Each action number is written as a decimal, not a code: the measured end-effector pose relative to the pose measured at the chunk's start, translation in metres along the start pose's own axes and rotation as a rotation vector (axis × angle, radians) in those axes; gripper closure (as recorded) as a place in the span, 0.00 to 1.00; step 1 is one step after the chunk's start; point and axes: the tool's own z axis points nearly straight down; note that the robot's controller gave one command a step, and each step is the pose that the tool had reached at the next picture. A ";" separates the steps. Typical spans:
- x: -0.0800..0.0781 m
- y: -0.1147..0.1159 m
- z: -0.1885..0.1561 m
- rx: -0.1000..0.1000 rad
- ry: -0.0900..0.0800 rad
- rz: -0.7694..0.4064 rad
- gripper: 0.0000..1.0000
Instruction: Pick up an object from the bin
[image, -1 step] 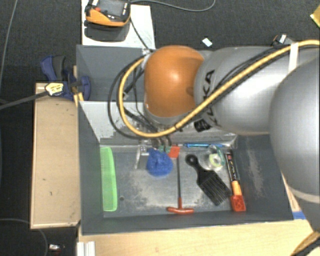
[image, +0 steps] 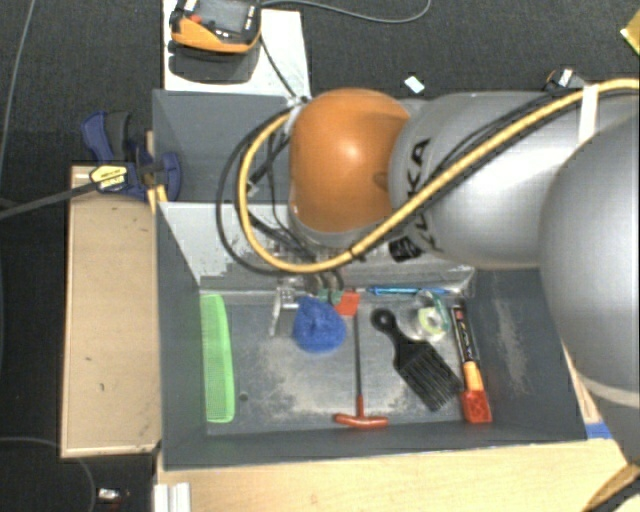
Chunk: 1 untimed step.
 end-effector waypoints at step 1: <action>-0.003 -0.050 0.091 -0.002 -0.005 0.060 0.00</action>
Offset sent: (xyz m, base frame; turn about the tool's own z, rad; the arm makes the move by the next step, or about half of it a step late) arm 0.0097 -0.0812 -0.0820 -0.1226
